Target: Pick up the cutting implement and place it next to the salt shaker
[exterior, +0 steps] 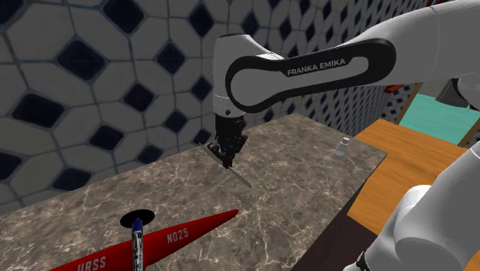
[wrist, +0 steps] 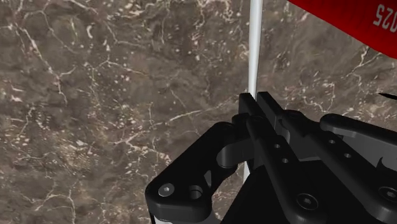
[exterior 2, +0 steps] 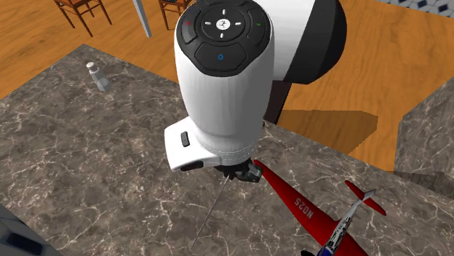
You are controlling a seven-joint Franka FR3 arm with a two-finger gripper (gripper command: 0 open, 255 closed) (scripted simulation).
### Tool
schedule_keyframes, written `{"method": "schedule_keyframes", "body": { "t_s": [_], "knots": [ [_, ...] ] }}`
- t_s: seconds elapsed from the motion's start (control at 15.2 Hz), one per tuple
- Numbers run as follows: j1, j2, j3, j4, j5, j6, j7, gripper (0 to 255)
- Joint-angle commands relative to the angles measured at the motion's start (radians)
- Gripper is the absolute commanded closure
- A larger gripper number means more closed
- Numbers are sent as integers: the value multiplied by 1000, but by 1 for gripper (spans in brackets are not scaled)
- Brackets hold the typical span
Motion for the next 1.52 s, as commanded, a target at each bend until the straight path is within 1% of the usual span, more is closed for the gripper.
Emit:
{"method": "schedule_keyframes", "body": {
  "t_s": [0.0, 0.53, 0.99, 1.45],
  "knots": [
    [0, -6, -1, 23, 1, -29, 0, 255],
    [-2, -16, -5, 119, 2, -135, 1, 255],
    [-61, -163, -116, -32, 15, -135, -179, 255],
    [-121, -259, -236, -128, -16, -143, -350, 255]
  ]
}}
